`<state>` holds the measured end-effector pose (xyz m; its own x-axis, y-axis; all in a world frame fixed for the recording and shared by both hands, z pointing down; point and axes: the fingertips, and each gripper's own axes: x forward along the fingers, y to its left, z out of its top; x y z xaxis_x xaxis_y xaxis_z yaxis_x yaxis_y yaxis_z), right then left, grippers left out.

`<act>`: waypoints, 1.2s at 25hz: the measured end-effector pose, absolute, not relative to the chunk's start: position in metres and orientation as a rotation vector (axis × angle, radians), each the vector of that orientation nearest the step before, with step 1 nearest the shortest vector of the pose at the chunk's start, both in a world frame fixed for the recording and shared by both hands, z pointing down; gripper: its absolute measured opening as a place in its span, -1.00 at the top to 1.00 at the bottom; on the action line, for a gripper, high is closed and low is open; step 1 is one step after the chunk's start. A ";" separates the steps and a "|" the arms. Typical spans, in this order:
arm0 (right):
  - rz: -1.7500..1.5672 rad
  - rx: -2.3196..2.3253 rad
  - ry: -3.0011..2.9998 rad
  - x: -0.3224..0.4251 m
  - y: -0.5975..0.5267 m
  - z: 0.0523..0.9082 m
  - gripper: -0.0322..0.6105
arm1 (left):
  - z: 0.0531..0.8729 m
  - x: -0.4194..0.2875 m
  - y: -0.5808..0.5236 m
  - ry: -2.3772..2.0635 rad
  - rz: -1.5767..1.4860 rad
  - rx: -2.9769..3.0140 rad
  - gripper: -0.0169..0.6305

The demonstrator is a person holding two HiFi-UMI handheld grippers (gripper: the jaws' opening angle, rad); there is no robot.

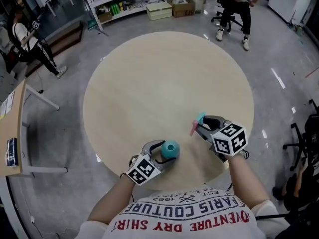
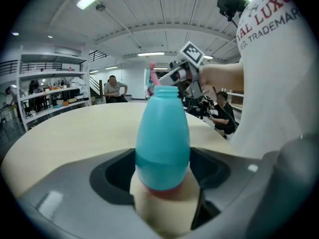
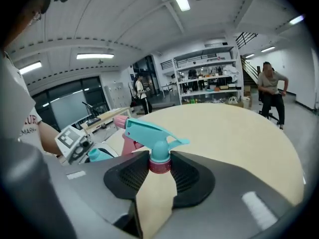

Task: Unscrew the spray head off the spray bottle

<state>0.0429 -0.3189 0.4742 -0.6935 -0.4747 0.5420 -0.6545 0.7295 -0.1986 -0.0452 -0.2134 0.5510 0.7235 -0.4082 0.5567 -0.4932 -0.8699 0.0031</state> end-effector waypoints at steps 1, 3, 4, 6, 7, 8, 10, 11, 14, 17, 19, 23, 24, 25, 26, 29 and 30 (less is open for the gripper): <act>0.537 0.866 -2.457 0.037 -0.324 0.487 0.48 | 0.551 -0.044 -0.212 -0.730 0.845 2.771 -0.09; 0.545 0.889 -2.441 0.026 -0.335 0.507 0.48 | 0.550 -0.043 -0.211 -0.730 0.836 2.770 -0.09; 0.543 0.901 -2.429 0.021 -0.341 0.516 0.48 | 0.549 -0.042 -0.211 -0.728 0.830 2.772 -0.09; 0.554 0.918 -2.393 0.014 -0.350 0.533 0.49 | 0.547 -0.041 -0.213 -0.729 0.818 2.773 -0.09; 0.567 0.922 -2.368 0.012 -0.354 0.542 0.49 | 0.547 -0.040 -0.214 -0.732 0.811 2.769 -0.09; 0.577 0.923 -2.337 0.010 -0.357 0.552 0.49 | 0.547 -0.039 -0.215 -0.735 0.801 2.765 -0.09; 0.586 0.923 -2.271 0.009 -0.359 0.570 0.49 | 0.547 -0.037 -0.218 -0.743 0.781 2.756 -0.09; 0.591 0.922 -2.246 0.008 -0.359 0.577 0.49 | 0.547 -0.036 -0.219 -0.745 0.772 2.754 -0.09; 0.574 0.926 -2.205 0.003 -0.358 0.589 0.48 | 0.547 -0.036 -0.221 -0.750 0.751 2.759 -0.09; 0.533 0.937 -2.196 0.000 -0.358 0.591 0.48 | 0.549 -0.036 -0.221 -0.748 0.734 2.765 -0.09; 0.524 0.941 -2.201 -0.004 -0.357 0.592 0.48 | 0.550 -0.038 -0.221 -0.738 0.727 2.767 -0.09; 0.523 0.947 -2.243 -0.014 -0.353 0.588 0.25 | 0.552 -0.044 -0.221 -0.708 0.740 2.770 -0.10; 0.523 0.958 -2.261 -0.015 -0.352 0.584 0.18 | 0.552 -0.045 -0.221 -0.705 0.743 2.768 -0.12; 0.517 0.974 -2.277 -0.014 -0.351 0.579 0.15 | 0.551 -0.047 -0.221 -0.703 0.740 2.763 -0.14; 0.507 0.994 -2.292 -0.010 -0.350 0.571 0.15 | 0.550 -0.049 -0.220 -0.702 0.731 2.759 -0.16; 0.490 1.069 -2.348 0.007 -0.336 0.541 0.18 | 0.541 -0.060 -0.214 -0.718 0.676 2.746 -0.17; 0.491 1.096 -2.371 0.012 -0.328 0.529 0.27 | 0.537 -0.067 -0.210 -0.721 0.649 2.733 -0.17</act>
<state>0.0124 -0.3278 0.5287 -0.5645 -0.6075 0.5589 -0.7794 0.6153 -0.1184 -0.0667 -0.2099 0.5367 0.7795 -0.4082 0.4751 -0.5151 -0.8493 0.1154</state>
